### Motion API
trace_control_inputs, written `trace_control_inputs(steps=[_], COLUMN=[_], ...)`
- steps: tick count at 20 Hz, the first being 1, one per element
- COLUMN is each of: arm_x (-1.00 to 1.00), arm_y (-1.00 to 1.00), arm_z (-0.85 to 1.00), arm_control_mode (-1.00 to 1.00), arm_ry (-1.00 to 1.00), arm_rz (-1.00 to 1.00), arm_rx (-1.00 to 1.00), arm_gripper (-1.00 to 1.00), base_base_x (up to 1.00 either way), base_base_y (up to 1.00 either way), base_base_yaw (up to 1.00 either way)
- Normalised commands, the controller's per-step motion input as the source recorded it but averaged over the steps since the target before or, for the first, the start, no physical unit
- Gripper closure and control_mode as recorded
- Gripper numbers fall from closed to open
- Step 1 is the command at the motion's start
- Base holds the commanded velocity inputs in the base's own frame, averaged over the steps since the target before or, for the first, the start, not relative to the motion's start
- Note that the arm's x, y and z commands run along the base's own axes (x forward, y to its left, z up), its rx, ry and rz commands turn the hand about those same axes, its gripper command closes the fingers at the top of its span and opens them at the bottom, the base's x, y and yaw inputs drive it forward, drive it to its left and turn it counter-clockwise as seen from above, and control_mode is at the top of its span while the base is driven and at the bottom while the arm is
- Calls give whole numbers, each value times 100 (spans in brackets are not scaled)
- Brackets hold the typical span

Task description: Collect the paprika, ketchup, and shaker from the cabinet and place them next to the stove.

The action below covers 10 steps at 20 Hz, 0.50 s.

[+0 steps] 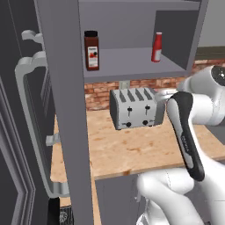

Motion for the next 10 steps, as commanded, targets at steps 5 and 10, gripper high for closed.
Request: trace_control_inputs(steps=[5, 10], arm_x=[11, 38], arm_y=[0, 17], arm_z=[71, 40], arm_control_mode=[-100, -100], arm_ry=[-42, -21], arm_rz=[0, -1], arm_rx=[2, 3], arm_gripper=[-100, -100], base_base_x=[0, 0], base_base_y=[0, 0], base_base_yaw=[0, 0])
